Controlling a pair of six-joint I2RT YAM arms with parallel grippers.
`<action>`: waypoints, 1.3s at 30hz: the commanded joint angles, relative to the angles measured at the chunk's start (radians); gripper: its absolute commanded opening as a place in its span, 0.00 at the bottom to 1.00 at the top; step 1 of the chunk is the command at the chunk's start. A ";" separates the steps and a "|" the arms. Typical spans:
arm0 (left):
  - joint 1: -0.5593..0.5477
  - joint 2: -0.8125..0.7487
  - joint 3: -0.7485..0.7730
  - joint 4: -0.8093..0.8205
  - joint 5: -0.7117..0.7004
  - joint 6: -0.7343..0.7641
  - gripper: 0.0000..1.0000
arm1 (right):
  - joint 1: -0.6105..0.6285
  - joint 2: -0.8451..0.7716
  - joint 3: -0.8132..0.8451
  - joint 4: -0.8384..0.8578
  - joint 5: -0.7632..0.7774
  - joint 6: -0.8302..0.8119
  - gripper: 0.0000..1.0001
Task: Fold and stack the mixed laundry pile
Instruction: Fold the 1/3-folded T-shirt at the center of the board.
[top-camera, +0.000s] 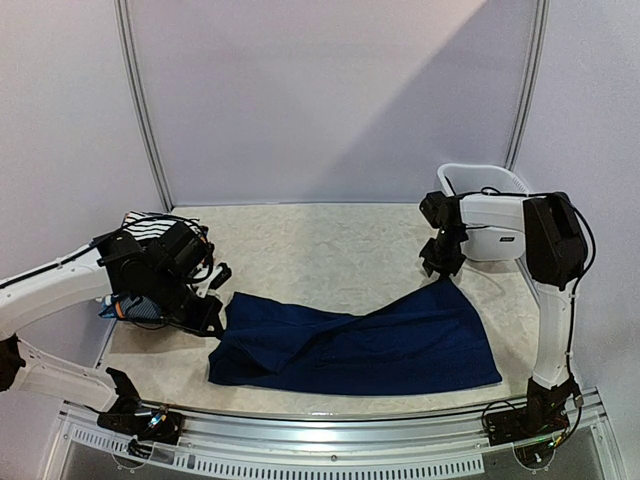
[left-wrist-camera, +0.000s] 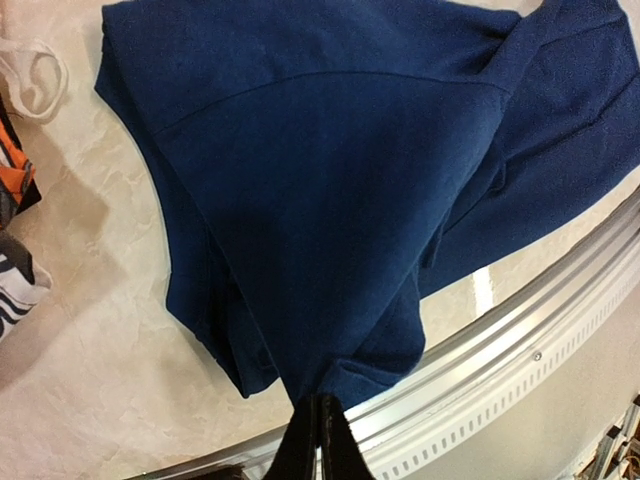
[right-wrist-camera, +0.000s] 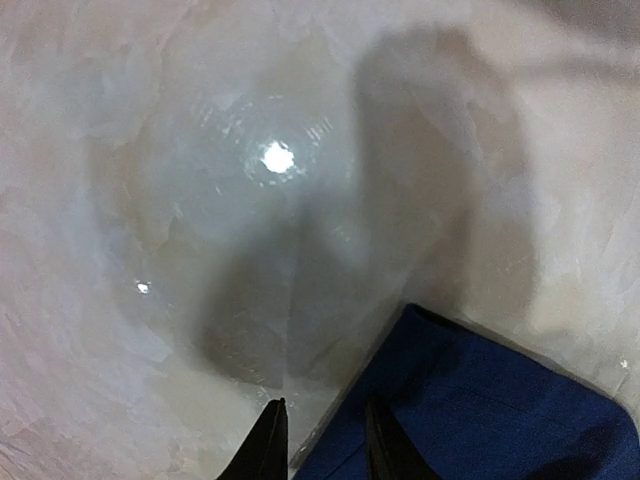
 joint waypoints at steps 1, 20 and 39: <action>0.005 -0.015 -0.018 -0.010 -0.018 -0.015 0.00 | 0.005 0.038 0.017 -0.052 0.036 -0.029 0.26; 0.005 0.006 -0.011 0.016 -0.021 -0.014 0.00 | 0.012 0.095 -0.035 -0.059 0.034 -0.056 0.01; 0.080 0.320 0.477 0.021 -0.028 0.094 0.00 | 0.009 -0.103 0.093 -0.099 0.062 -0.055 0.00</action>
